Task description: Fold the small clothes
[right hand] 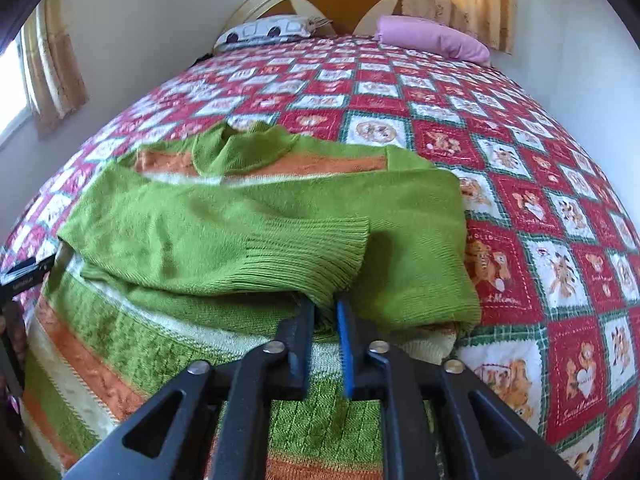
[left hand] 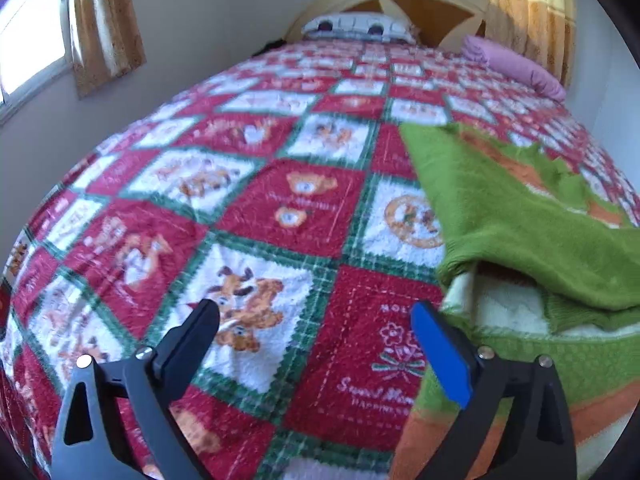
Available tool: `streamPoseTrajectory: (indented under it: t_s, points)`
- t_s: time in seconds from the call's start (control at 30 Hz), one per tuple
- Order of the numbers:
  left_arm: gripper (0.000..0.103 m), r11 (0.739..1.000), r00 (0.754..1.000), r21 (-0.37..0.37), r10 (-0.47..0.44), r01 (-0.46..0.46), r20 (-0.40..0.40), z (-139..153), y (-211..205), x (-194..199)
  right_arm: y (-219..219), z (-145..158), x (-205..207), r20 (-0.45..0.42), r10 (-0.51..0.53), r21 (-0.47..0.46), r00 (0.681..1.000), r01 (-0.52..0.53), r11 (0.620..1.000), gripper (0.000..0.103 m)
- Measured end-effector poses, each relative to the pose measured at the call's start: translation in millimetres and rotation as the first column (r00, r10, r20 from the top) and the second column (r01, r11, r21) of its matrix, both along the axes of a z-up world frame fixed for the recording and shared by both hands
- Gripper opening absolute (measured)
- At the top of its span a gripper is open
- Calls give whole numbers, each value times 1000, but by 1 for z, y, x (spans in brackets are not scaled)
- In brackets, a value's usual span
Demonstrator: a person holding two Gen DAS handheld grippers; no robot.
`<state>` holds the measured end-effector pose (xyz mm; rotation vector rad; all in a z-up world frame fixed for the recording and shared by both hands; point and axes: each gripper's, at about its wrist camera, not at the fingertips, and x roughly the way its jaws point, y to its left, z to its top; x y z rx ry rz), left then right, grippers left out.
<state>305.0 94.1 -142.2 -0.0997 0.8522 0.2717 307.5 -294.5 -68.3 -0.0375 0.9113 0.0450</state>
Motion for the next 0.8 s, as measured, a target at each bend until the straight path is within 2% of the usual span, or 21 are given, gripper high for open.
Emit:
streamPoseTrajectory:
  t_s: [0.03, 0.07, 0.17, 0.23, 0.3, 0.4, 0.47, 0.57, 0.7, 0.8]
  points:
    - [99, 999, 999, 30, -21, 21, 25, 6, -6, -4, -1, 3, -1, 9, -7, 0, 1000, 7, 1000, 32]
    - [100, 998, 999, 49, -40, 38, 37, 10, -12, -5, 0, 6, -1, 18, -8, -2, 1000, 8, 1000, 40]
    - [102, 992, 993, 50, -117, 117, 4, 10, -31, 7, 10, 10, 3, 26, 23, -7, 999, -23, 1000, 42]
    - [102, 987, 991, 90, -129, 131, -30, 2, -42, 25, 18, 8, 8, 16, 38, -27, 999, -38, 999, 42]
    - [102, 983, 990, 143, -108, 120, -86, -7, -48, 48, 25, 1, 10, -3, 49, -44, 999, -49, 998, 42]
    - [103, 987, 997, 158, -23, 34, -72, -3, -31, 56, 31, -9, 12, -27, 54, -52, 998, -56, 997, 42]
    - [103, 996, 996, 88, 16, -8, -89, -10, -15, 51, 31, -15, 11, -35, 55, -65, 998, -58, 996, 42]
    - [103, 999, 998, 47, 24, -21, -64, -12, -5, 38, 30, -17, 7, -30, 62, -82, 998, -64, 995, 43]
    - [103, 997, 997, -77, 22, -28, -75, -17, 10, 36, 23, -14, 4, -44, 61, -81, 997, -65, 995, 43]
    - [103, 994, 997, -102, 17, -24, -69, -16, 5, 31, 15, -6, -2, -39, 49, -85, 998, -52, 995, 43]
